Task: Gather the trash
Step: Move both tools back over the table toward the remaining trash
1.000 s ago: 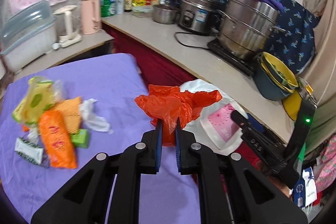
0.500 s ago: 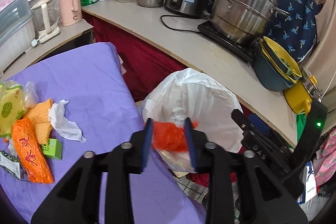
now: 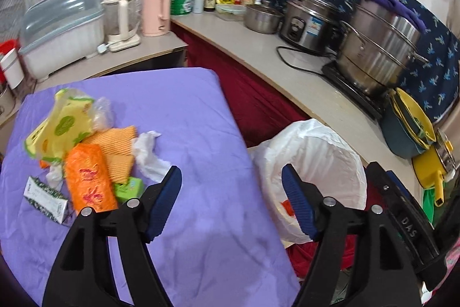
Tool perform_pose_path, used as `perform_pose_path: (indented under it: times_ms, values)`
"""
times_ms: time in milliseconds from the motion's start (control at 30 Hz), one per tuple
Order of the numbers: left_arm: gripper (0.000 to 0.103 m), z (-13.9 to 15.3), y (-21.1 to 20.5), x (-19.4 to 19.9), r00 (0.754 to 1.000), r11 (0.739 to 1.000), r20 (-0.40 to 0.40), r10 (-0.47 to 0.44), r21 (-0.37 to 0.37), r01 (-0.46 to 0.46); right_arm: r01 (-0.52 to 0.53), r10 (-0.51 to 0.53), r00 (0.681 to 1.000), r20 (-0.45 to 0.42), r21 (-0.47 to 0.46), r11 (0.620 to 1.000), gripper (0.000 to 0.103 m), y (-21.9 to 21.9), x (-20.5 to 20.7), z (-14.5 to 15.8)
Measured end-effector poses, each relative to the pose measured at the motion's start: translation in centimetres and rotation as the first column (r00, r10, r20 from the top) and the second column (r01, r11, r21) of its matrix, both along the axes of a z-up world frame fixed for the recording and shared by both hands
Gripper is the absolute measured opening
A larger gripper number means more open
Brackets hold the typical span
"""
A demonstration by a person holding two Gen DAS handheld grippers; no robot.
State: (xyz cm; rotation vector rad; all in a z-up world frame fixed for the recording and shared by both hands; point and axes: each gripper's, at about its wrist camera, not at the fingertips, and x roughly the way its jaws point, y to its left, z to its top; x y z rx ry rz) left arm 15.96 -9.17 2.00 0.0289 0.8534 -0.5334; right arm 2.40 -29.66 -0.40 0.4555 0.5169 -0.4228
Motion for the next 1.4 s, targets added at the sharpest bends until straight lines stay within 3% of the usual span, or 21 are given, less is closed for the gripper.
perform_pose_path:
  times_ms: [267,633,1233,1400]
  values:
    - [0.077,-0.6,6.8,0.6,0.991,0.991,-0.006,0.134,0.007,-0.134,-0.108,0.108,0.994,-0.001,-0.013,0.994,0.07,5.6,1.8,0.9]
    - [0.08,-3.7,14.8,1.6,0.963,0.963,-0.052,0.265,0.05,-0.263,-0.238,0.239,0.969,-0.056,0.016,0.971,0.07,12.3,5.9,-1.4]
    - [0.083,-9.6,19.6,3.6,0.914,0.936,-0.201,0.352,0.047,-0.35,-0.391,0.393,0.906,-0.157,0.05,0.919,0.07,18.5,16.1,-6.5]
    - [0.083,-10.9,20.6,4.6,0.89,0.921,-0.244,0.385,0.032,-0.389,-0.413,0.415,0.891,-0.182,0.055,0.909,0.064,18.9,18.9,-8.0]
